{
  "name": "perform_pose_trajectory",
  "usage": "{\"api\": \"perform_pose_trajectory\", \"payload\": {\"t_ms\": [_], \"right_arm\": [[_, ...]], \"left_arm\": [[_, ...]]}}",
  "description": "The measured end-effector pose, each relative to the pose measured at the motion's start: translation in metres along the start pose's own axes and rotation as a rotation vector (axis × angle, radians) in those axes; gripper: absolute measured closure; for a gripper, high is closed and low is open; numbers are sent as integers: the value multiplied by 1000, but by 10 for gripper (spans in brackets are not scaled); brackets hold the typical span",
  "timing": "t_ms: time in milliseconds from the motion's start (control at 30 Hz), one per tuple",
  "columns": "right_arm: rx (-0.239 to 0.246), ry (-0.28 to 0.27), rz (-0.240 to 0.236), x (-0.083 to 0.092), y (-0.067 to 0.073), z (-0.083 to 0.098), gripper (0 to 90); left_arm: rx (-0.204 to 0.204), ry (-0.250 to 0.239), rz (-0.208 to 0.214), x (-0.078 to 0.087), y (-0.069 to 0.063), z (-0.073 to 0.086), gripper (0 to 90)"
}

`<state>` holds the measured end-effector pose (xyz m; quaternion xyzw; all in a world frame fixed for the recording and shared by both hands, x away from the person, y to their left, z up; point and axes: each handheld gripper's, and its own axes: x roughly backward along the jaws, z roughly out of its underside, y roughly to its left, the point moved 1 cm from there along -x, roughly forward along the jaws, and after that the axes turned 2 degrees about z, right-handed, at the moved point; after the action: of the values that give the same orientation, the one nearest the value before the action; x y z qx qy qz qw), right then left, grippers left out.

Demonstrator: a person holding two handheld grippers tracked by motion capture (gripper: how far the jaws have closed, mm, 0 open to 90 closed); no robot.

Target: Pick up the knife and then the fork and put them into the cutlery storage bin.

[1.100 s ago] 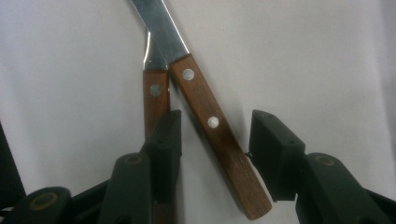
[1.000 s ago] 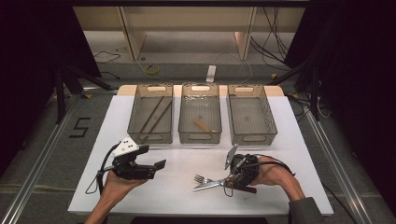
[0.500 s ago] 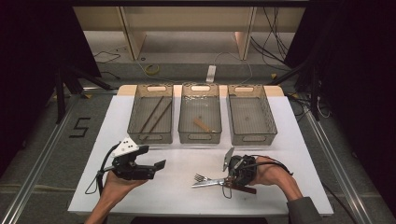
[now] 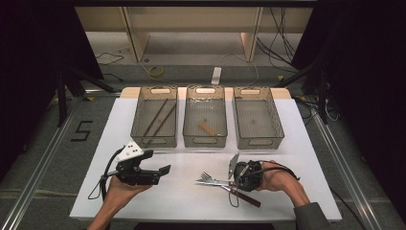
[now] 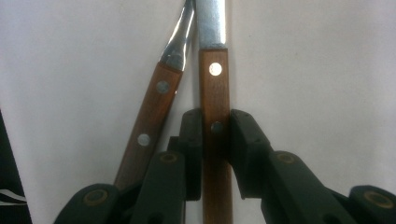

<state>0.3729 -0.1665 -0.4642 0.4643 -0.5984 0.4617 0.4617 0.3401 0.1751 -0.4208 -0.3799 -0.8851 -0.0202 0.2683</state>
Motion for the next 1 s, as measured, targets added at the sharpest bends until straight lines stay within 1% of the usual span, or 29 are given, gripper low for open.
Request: {"api": "perform_pose_trajectory", "payload": {"t_ms": [133, 167, 267, 333, 367, 400, 433, 633, 700, 767, 800, 867, 967, 1000], "right_arm": [[12, -3, 4, 0, 1, 1, 764], [3, 0, 3, 1, 2, 1, 765], [9, -17, 13, 1, 2, 2, 766], [-1, -22, 24, 3, 1, 1, 767], [-2, -36, 28, 4, 1, 1, 767], [-1, -44, 20, 7, 1, 0, 768], [-9, -59, 19, 9, 2, 0, 768], [-29, -103, 28, 16, -2, 4, 768], [-28, -108, 38, 17, -2, 4, 768], [-40, -112, 33, 18, -3, 5, 767], [-46, -112, 40, 18, -3, 5, 767], [-44, -117, 39, 19, -4, 5, 767], [-61, -142, 53, 22, -5, 5, 767], [-84, -150, 61, 23, -5, 5, 767]], "left_arm": [[1, -2, 0, 0, 0, 0, 133], [2, -3, 0, 0, 0, 0, 133], [5, -4, -1, 0, 0, 0, 133], [5, -3, 0, 0, 0, 0, 133], [5, -3, 0, 0, 0, 0, 133], [5, -3, 0, 0, 0, 0, 133], [5, -4, 0, 0, 0, 0, 133], [5, -7, -3, 0, 0, 0, 133], [5, -5, -4, 1, 0, 0, 133], [6, -7, -5, 0, 1, 0, 133], [10, -10, -6, 0, 0, 0, 133], [11, -11, -6, 1, 1, 0, 133], [8, -13, -6, 1, 1, 0, 133], [8, -14, -8, 1, 1, 0, 133]]}}
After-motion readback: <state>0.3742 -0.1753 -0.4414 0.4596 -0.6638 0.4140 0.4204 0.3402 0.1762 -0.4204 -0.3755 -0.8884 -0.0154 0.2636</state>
